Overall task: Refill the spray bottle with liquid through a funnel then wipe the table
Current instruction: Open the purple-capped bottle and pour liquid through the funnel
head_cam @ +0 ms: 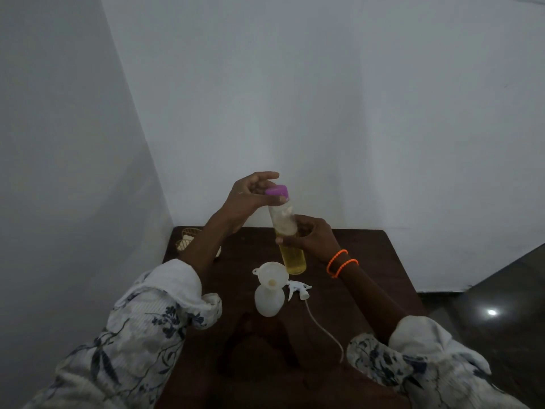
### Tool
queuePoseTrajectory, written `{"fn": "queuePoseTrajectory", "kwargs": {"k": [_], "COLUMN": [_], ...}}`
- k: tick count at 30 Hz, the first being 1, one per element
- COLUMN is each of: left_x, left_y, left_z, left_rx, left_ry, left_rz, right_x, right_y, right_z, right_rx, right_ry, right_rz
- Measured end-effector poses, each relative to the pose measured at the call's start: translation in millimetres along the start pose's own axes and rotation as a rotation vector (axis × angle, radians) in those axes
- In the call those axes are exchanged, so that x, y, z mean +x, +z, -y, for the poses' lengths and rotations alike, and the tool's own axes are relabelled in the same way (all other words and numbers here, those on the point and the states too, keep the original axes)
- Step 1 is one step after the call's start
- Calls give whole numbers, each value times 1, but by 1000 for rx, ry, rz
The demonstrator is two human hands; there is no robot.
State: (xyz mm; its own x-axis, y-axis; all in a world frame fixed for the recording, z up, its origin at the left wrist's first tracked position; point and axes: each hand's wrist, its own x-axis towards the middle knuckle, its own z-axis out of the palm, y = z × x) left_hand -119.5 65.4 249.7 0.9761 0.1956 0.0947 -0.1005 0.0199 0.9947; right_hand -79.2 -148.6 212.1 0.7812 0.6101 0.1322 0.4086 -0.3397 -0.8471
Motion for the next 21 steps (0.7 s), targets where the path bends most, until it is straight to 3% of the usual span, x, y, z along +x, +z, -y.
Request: {"fn": "queuePoseTrajectory", "kwargs": {"k": [10, 17, 21], "left_x": [-1, 5, 4], "left_y": [0, 6, 14], "left_z": [2, 1, 0], "left_rx": [-126, 50, 144], "left_ry": [-25, -4, 6], "left_rz": [219, 32, 13], "right_x": [0, 4, 6], "right_y": [2, -2, -2], "right_z": [-9, -19, -20], "right_rx": [24, -52, -87], "right_ry": [1, 40, 45], "right_rz": [11, 2, -11]}}
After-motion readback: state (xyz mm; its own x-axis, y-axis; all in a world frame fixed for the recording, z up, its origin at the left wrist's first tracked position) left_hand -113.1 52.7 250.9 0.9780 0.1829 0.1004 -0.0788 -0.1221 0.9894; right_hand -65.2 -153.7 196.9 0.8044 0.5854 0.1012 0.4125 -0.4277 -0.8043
